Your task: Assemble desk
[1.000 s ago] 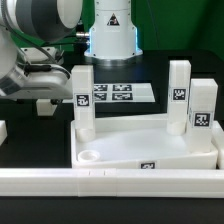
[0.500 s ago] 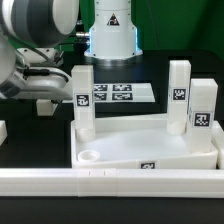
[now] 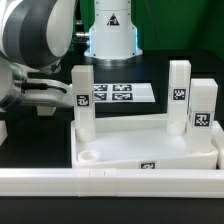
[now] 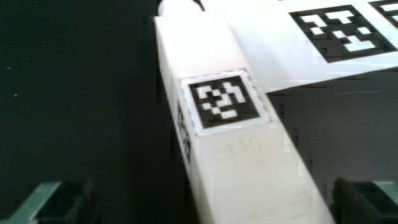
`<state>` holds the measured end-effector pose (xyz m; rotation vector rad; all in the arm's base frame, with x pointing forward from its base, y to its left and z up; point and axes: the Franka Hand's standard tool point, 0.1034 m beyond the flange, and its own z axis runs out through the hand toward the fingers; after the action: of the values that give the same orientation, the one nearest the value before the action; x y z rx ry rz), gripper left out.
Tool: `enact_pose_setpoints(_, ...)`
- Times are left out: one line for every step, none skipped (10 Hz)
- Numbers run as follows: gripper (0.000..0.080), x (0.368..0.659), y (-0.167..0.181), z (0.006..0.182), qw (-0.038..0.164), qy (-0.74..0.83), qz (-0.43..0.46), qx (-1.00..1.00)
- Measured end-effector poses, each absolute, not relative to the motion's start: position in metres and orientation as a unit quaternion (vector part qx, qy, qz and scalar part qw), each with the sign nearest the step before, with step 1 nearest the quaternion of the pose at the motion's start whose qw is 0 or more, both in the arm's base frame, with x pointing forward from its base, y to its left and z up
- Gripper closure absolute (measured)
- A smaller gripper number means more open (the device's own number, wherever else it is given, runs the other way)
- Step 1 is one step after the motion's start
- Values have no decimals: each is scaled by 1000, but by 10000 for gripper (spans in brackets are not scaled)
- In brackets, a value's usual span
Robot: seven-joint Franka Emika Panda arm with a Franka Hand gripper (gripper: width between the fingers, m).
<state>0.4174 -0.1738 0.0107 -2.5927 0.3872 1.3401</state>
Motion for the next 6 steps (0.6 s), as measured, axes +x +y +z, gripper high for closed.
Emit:
enact_pose_setpoints(151, 418, -172, 9, 97, 134, 453, -876)
enact_pose_setpoints(242, 418, -170, 9, 95, 137, 454, -875)
enact_pose_setpoints(390, 418, -170, 9, 94, 139, 454, -875)
enact_pose_setpoints(390, 418, -170, 8, 93, 139, 453, -876)
enact_pose_setpoints(511, 418, -170, 8, 93, 139, 454, -875)
enact_pose_setpoints(511, 418, -170, 8, 93, 139, 454, -875)
